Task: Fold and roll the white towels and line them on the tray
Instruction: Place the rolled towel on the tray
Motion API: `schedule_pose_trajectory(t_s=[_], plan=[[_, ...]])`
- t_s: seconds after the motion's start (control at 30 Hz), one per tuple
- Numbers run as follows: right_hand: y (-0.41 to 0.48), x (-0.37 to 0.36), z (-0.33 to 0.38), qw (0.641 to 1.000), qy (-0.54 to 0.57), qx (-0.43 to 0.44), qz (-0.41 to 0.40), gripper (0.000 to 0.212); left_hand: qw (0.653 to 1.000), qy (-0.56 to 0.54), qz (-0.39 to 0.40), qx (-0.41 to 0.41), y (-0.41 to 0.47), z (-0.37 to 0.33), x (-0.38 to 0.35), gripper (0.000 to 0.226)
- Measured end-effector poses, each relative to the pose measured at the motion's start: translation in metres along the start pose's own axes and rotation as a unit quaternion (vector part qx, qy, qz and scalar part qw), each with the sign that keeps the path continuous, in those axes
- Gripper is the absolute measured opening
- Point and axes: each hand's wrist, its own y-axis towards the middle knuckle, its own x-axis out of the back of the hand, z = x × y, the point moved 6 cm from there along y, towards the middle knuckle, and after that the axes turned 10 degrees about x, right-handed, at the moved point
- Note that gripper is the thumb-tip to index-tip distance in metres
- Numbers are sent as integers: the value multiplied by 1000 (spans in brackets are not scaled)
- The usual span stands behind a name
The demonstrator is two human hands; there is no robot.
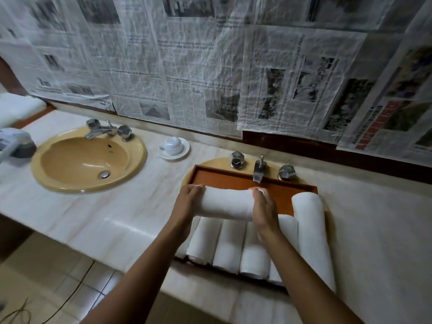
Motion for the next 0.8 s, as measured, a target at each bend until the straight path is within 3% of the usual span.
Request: schedule_pose_trajectory(t_s=[0.1,0.27,0.37,0.47,0.57,0.67,0.8], plan=[[40,-16,5,999,-26,-24,14,30,1000,0,2,-24,22,-20,2,33],[93,-40,-12,985,-154,-48,55,23,993,111,-42,-15,69,-34,6,32],[112,-54,-20,970,-224,-66,62,40,980,192,-55,6,106,-34,9,38],[119,-62,-22,952,-281,-107,62,63,953,301,-43,7,137,-31,8,46],[124,-77,-26,921,-351,-111,127,56,907,419,-35,-25,161,-25,7,50],[126,-84,-33,891,-409,-120,156,63,881,471,-20,-49,170,-20,8,51],[121,-74,-45,899,-390,-143,135,73,913,406,8,-33,157,-24,22,39]])
